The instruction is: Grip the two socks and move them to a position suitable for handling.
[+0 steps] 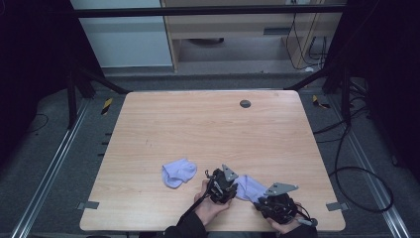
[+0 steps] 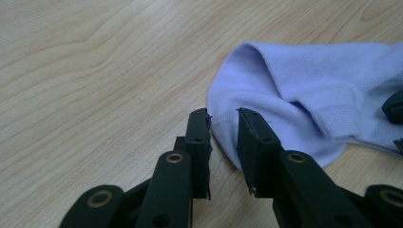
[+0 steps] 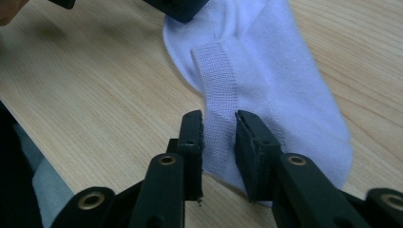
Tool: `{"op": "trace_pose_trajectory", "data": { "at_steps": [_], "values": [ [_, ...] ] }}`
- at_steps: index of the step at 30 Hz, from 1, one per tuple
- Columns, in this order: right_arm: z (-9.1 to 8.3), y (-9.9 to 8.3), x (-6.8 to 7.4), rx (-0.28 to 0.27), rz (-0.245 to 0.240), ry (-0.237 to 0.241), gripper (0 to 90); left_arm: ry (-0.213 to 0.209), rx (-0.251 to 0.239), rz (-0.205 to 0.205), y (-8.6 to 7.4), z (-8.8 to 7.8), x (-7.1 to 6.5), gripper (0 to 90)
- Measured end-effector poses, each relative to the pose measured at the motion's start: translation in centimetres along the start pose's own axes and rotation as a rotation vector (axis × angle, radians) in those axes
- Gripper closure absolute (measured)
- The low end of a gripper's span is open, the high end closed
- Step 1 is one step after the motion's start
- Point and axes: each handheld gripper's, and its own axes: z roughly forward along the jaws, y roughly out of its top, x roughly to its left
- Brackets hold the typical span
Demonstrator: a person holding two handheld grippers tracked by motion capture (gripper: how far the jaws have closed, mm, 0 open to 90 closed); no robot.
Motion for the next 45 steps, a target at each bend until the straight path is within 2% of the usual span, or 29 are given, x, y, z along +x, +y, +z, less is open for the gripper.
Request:
{"op": "trace_pose_trajectory", "data": {
  "at_steps": [5,10,14,17,22,23,24,27,28,33,38,45],
  "values": [
    [0.0,0.1,-0.1,0.004,0.011,-0.002,82.5,-0.006,-0.003,0.004,0.0,0.1,-0.2,81.0],
    [0.0,0.2,-0.1,0.004,0.012,0.002,84.8,-0.015,-0.008,0.005,-0.1,0.2,-0.1,86.2],
    [-0.6,0.3,-0.2,-0.034,0.022,0.008,85.0,-0.024,-0.012,0.001,-0.1,0.2,0.1,87.5],
    [-1.2,0.5,-0.4,-0.089,0.043,0.003,85.0,-0.029,-0.012,0.007,-0.1,0.2,0.1,87.8],
    [-2.0,0.9,-1.2,-0.166,0.095,-0.041,84.9,-0.033,-0.014,0.018,-0.1,0.2,0.1,88.0],
    [-2.0,0.9,-1.2,-0.166,0.095,-0.041,84.9,-0.033,-0.014,0.018,-0.1,0.2,0.1,88.0],
    [-2.2,1.1,-1.8,-0.191,0.125,-0.064,84.8,-0.032,-0.016,0.022,-0.1,0.3,0.1,88.0],
    [-2.3,1.2,-2.2,-0.201,0.147,-0.089,84.8,-0.032,-0.017,0.022,-0.1,0.3,0.1,88.1],
    [-2.4,1.3,-2.8,-0.212,0.163,-0.112,84.8,-0.032,-0.016,0.028,-0.1,0.3,0.1,88.1],
    [-2.3,1.4,-4.1,-0.213,0.197,-0.16,84.6,-0.031,-0.017,0.032,-0.1,0.3,0.1,88.2],
    [-2.3,1.4,-5.1,-0.196,0.219,-0.182,84.4,-0.028,-0.023,0.036,0.1,0.4,0.2,88.3],
    [-1.9,1.3,-6.1,-0.166,0.246,-0.216,82.5,-0.001,-0.025,0.048,0.3,0.6,0.2,88.3]
  ]
}}
